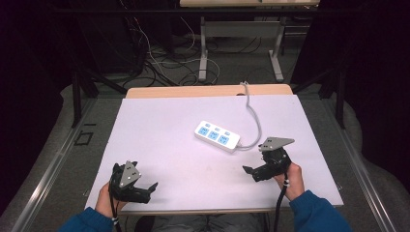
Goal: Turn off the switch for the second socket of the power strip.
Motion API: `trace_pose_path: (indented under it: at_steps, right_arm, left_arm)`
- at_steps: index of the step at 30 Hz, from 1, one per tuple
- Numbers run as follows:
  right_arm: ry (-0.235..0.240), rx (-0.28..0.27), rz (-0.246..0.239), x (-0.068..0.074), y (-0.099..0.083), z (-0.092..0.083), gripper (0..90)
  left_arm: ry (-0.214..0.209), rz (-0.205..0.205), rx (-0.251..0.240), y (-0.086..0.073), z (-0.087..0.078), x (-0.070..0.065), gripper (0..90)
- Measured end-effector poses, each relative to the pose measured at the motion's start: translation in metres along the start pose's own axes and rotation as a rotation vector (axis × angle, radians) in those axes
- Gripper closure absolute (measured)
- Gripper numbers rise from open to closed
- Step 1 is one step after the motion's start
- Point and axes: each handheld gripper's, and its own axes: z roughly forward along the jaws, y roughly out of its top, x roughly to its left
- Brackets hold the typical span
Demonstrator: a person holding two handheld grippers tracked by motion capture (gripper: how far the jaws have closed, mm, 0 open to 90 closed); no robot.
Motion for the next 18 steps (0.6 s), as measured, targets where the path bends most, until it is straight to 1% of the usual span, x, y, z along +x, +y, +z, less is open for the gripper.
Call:
trace_pose_path:
  at_steps: [2, 3, 4, 7, 8, 10, 18]
  right_arm:
    - [-0.006, -0.01, 0.004, 0.0, 0.001, 0.001, 2.7]
    - [-0.004, 0.002, 0.004, -0.002, 0.003, 0.003, 2.8]
    - [0.003, 0.004, 0.005, -0.003, 0.004, 0.004, 2.8]
    - [-0.002, -0.002, 0.008, -0.005, 0.007, 0.007, 2.9]
    - [0.003, 0.003, 0.009, -0.006, 0.008, 0.008, 2.9]
    - [0.003, 0.01, 0.011, -0.007, 0.01, 0.01, 2.9]
    - [0.001, 0.002, 0.015, -0.01, 0.017, 0.016, 3.1]
  left_arm:
    - [0.002, 0.0, -0.002, 0.0, 0.0, 0.0, 0.7]
    - [0.002, -0.004, -0.001, 0.0, 0.0, 0.0, 0.6]
    - [0.002, -0.004, -0.001, 0.0, 0.0, 0.0, 0.7]
    - [0.005, -0.003, 0.006, 0.0, -0.001, 0.001, 0.7]
    - [0.002, -0.007, 0.0, 0.0, 0.0, 0.0, 0.7]
    - [0.002, -0.002, 0.001, 0.0, 0.0, 0.0, 0.7]
    - [0.001, -0.004, 0.004, 0.0, 0.0, 0.0, 0.7]
